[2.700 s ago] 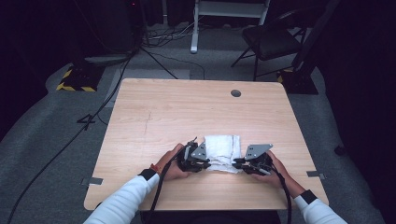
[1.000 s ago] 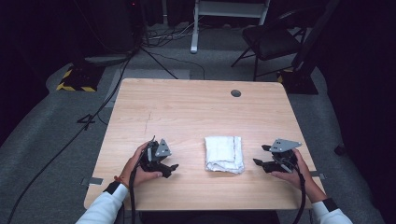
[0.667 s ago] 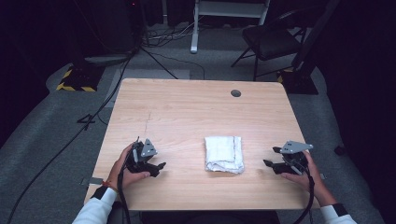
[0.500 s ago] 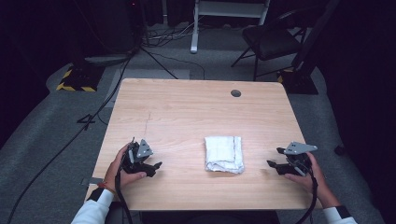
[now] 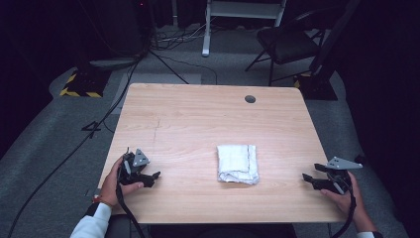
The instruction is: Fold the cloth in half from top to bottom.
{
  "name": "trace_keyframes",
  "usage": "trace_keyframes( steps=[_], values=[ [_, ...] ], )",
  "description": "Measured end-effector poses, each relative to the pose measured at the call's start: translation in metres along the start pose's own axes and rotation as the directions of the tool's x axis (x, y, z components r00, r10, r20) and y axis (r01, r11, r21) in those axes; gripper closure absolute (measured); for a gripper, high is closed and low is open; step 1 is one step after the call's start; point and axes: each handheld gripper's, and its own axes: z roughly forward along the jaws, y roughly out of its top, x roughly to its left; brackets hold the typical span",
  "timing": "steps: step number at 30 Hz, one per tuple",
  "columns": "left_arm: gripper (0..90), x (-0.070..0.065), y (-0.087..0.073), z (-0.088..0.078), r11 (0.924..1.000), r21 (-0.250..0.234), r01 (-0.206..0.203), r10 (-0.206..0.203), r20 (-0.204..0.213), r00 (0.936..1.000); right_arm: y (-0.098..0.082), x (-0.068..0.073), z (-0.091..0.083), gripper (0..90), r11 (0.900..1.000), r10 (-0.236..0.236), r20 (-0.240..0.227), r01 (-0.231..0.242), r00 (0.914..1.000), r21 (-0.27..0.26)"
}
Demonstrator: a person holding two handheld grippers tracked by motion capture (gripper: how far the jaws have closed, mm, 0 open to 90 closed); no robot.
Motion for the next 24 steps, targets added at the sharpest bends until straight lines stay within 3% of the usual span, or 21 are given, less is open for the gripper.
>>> trace_keyframes(
  steps=[1, 3, 4, 10, 16, 24],
  values=[
    [18.2, 0.001, -0.002, -0.001, 0.9999, -0.001, 0.013, -0.013, 0.006, 0.9999, -0.007, -0.004, -0.002, 29.2, 1.0, 0.029, 0.005, -0.029, 0.9996, -0.004],
    [18.1, 0.005, -0.005, -0.001, 0.9998, 0.001, 0.02, -0.02, 0.01, 0.9998, -0.01, -0.005, -0.003, 28.9, 0.999, 0.04, 0.006, -0.04, 0.9992, -0.007],
    [18.1, 0.006, -0.007, -0.001, 0.9996, -0.001, 0.028, -0.028, 0.013, 0.9995, -0.013, -0.007, -0.006, 28.4, 0.997, 0.064, 0.017, -0.063, 0.9978, -0.032],
    [17.2, 0.014, -0.016, -0.002, 0.9952, -0.011, 0.097, -0.096, 0.057, 0.9937, -0.014, -0.006, -0.006, 26.1, 0.998, 0.065, 0.029, -0.064, 0.9975, -0.012],
    [15.3, 0.013, -0.021, -0.001, 0.9924, -0.052, 0.112, -0.109, 0.058, 0.9924, -0.013, -0.007, -0.005, 25.3, 0.998, 0.064, 0.024, -0.063, 0.9977, -0.011],
    [15.0, 0.012, -0.02, 0.0, 0.9919, -0.048, 0.118, -0.116, 0.045, 0.9923, -0.013, -0.007, -0.005, 25.1, 0.998, 0.067, 0.027, -0.067, 0.9974, -0.01]
  ],
)
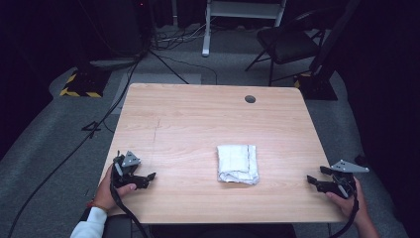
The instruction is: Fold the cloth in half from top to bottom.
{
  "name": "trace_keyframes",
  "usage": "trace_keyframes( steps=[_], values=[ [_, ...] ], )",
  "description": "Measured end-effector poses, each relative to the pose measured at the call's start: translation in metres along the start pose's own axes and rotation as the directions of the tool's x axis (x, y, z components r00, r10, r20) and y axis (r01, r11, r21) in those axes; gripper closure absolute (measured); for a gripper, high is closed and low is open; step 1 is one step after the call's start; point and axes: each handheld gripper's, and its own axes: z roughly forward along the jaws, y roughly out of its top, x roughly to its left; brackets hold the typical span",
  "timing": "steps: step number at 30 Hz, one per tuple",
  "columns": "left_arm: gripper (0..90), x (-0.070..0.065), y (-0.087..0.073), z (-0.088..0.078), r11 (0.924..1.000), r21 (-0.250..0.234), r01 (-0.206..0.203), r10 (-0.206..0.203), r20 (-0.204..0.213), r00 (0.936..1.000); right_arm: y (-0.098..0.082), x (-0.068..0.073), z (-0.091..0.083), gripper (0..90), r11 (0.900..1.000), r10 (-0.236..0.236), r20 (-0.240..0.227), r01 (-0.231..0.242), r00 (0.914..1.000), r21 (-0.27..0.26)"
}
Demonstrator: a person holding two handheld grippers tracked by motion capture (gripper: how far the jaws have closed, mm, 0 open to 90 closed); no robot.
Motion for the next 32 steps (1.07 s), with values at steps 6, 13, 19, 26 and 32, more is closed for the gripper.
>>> trace_keyframes(
  steps=[6, 13, 19, 26, 32],
  values=[
    [15.0, -0.0004, -0.0001, 0.0002, 1.0, -0.002, 0.005, -0.005, 0.0, 1.0, 0.0001, 0.0008, 0.0004, 24.9, 1.0, 0.006, 0.007, -0.006, 1.0, -0.002],
    [15.0, -0.0002, 0.0, 0.0001, 1.0, -0.001, 0.003, -0.003, 0.0, 1.0, 0.0002, 0.0009, 0.0004, 24.9, 1.0, 0.007, 0.008, -0.007, 0.9999, -0.002],
    [15.0, -0.0002, 0.0, 0.0001, 1.0, -0.001, 0.001, -0.001, -0.001, 1.0, 0.0002, 0.0009, 0.0004, 24.9, 1.0, 0.007, 0.008, -0.007, 0.9999, -0.002],
    [15.0, 0.0, 0.0, 0.0001, 1.0, -0.001, 0.0, 0.0, -0.001, 1.0, 0.0002, 0.0009, 0.0003, 25.0, 1.0, 0.007, 0.008, -0.007, 0.9999, -0.002],
    [15.0, 0.0, 0.0, 0.0001, 1.0, -0.001, 0.0, 0.0, -0.001, 1.0, 0.0001, 0.0009, 0.0004, 25.0, 1.0, 0.007, 0.008, -0.007, 0.9999, -0.002]
  ],
)
